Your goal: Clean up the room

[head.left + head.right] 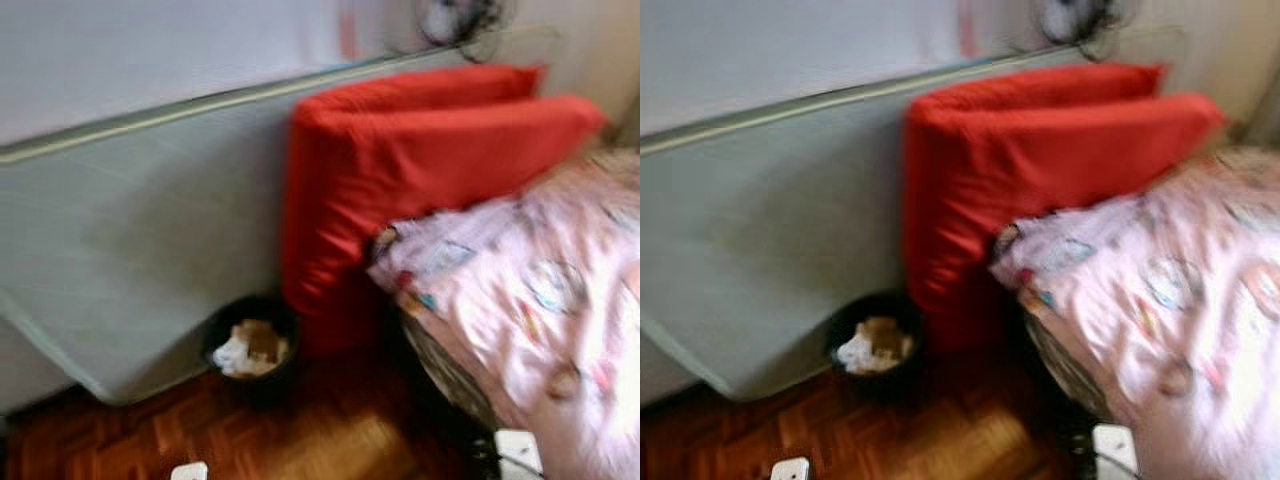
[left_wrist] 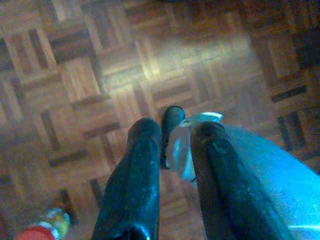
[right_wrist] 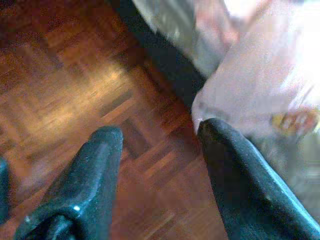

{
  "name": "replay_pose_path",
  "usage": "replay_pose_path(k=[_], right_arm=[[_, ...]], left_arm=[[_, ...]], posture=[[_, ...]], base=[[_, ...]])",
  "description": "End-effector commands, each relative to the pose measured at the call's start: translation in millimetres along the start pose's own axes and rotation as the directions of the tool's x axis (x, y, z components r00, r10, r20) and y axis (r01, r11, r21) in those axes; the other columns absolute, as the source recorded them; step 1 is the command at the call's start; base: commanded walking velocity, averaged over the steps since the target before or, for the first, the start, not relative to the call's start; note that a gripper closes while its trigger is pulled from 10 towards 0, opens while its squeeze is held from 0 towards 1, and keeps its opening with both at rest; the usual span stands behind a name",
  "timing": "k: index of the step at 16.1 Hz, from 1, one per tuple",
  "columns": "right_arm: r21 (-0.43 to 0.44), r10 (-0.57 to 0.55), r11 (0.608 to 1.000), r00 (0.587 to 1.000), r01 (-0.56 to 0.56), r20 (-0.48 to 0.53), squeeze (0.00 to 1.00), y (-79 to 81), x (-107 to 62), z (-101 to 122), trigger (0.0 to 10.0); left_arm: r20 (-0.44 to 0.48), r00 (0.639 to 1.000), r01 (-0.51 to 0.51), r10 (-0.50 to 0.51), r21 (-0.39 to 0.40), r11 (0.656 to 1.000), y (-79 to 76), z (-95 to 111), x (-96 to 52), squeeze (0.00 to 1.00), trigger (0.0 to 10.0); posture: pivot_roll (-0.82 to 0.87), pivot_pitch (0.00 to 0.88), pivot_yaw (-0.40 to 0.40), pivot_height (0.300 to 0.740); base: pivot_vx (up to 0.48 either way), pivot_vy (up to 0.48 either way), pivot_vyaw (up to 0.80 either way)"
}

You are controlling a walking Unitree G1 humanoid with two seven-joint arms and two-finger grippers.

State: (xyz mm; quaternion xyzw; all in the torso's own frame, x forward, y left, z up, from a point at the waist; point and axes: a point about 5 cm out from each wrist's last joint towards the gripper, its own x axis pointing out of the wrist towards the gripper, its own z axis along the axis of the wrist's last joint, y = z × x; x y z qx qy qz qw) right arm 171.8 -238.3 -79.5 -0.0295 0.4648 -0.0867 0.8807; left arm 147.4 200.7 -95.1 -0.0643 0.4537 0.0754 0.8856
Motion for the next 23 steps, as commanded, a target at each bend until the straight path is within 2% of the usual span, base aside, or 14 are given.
replay_pose_path(k=[1,7,15,21,22,23], right_arm=[[-0.001,0.03,1.0,1.0,-0.03,-0.005,0.0,9.9,0.9,1.4,10.0],[-0.016,0.038,0.999,0.999,-0.038,-0.02,0.0,12.9,0.5,-2.3,10.0],[0.0,0.04,0.999,0.999,-0.04,-0.037,0.0,17.5,-0.9,-10.7,10.0],[0.023,0.037,0.999,0.998,-0.036,-0.043,0.0,17.4,-0.7,-10.3,10.0],[0.023,0.037,0.999,0.998,-0.036,-0.044,0.0,17.4,-0.7,-10.6,10.0],[0.021,0.036,0.999,0.998,-0.035,-0.049,0.0,17.1,-1.0,-12.0,10.0]], left_arm=[[-0.017,1.0,-0.027,0.027,-0.017,0.999,6.0,-4.0,-1.4,0.0,10.0],[-0.027,0.999,-0.036,0.036,-0.027,0.999,7.6,-6.1,-2.0,0.0,10.0],[-0.043,0.998,-0.042,0.042,0.001,0.999,11.0,-8.3,-2.9,0.0,10.0],[-0.04,0.998,-0.042,0.042,-0.003,0.999,11.0,-7.6,-2.6,0.0,10.0],[-0.038,0.998,-0.042,0.041,-0.003,0.999,9.7,-7.3,-2.4,0.0,10.0],[0.052,0.999,-0.005,0.004,0.009,1.0,-20.2,11.0,3.8,0.0,10.0]], posture=[[0.04,0.0,-0.04,0.74],[0.05,0.0,-0.029,0.74],[0.06,0.0,-0.019,0.74],[0.05,0.0,-0.02,0.74],[0.05,0.0,-0.021,0.74],[0.05,0.0,-0.021,0.74]], base=[[0.0,0.0,0.8],[0.0,0.0,0.8],[0.0,0.0,0.8],[0.0,0.0,0.0],[0.0,0.0,0.0],[0.0,0.0,0.0]])
